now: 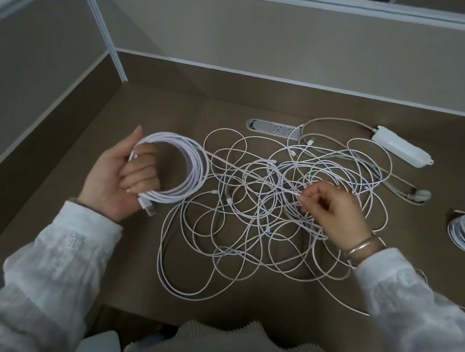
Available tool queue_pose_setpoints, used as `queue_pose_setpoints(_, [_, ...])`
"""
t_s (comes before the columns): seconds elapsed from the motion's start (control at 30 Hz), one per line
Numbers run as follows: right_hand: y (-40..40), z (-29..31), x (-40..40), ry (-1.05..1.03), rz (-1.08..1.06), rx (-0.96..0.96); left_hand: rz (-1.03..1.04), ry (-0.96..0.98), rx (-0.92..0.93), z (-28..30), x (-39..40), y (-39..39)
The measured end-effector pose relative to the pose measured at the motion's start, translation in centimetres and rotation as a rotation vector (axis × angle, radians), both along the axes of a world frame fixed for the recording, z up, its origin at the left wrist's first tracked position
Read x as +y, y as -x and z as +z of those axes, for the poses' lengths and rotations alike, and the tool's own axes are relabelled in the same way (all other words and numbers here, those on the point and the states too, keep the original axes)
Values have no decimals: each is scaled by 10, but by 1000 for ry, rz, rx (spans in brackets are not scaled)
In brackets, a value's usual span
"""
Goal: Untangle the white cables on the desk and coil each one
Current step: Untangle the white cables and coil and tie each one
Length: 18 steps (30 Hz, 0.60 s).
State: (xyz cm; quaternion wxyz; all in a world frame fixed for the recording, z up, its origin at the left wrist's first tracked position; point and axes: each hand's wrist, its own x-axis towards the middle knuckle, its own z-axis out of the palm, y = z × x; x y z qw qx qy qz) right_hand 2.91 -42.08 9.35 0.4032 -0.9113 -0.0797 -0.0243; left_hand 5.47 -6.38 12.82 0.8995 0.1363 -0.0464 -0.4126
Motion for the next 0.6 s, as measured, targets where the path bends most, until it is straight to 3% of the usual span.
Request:
queue_pose_setpoints(0.1, [10,-1,15,199,63,-64,129,-109,-23,1,-13,-3])
queue_pose_setpoints(0.23, [31,15,47,399,233,-90,450,-558,-34,10,-44,0])
queue_pose_setpoints(0.37, [45,34,76,482,391,-41,488,-714,-99,0,-63,1])
queue_pose_setpoints(0.47, [49,39,90,478,446,-38,485,-809,-145,-3,-75,4])
queue_pose_setpoints(0.6, [47,47,97,309,464,-62,496,-982,-226,3,-92,16])
